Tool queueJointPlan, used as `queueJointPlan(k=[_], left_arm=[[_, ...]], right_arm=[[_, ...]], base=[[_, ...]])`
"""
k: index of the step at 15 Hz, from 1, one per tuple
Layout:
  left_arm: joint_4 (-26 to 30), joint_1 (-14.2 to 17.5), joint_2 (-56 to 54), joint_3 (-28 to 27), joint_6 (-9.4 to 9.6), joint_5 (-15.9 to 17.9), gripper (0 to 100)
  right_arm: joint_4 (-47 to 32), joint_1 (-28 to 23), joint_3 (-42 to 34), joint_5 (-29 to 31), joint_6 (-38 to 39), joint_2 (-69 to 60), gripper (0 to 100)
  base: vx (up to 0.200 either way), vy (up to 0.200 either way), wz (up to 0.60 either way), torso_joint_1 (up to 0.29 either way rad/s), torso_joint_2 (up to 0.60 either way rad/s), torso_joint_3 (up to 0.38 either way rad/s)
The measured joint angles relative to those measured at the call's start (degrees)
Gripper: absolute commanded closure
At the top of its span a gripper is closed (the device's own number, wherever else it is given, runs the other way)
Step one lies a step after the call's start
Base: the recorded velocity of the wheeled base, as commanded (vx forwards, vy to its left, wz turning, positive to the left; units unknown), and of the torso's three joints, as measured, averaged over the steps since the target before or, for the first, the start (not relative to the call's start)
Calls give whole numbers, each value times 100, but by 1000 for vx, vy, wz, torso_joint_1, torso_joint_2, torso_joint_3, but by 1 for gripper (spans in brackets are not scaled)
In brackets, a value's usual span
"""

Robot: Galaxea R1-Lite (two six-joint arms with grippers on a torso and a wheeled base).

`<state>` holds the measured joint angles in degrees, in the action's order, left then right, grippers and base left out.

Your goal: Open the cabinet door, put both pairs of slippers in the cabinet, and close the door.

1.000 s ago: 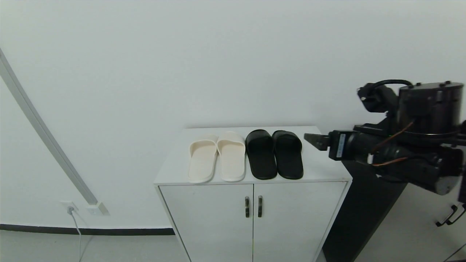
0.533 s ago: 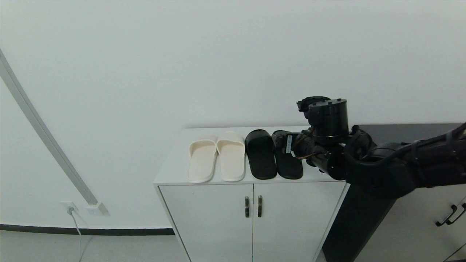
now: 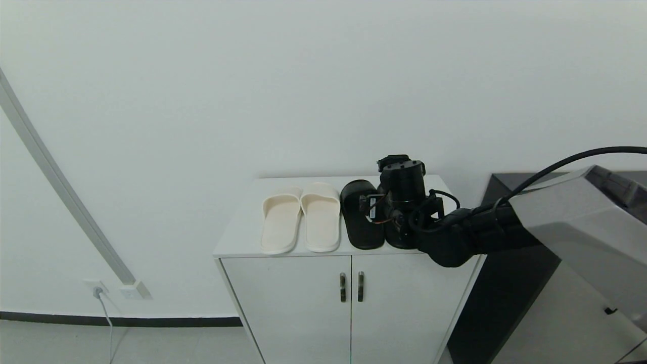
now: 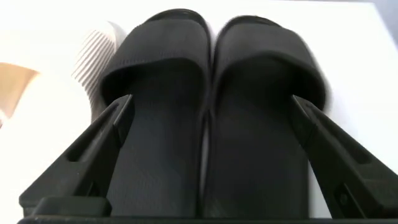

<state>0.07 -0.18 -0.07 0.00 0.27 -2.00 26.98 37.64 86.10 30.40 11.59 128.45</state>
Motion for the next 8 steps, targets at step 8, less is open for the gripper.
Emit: queueJointPlan(k=[8], left_arm=[[-5, 0, 0, 0, 0, 1, 100]], right_arm=[[4, -311, 1351, -38, -401, 1080, 0]], base=[[0, 0, 0, 0, 0, 0]])
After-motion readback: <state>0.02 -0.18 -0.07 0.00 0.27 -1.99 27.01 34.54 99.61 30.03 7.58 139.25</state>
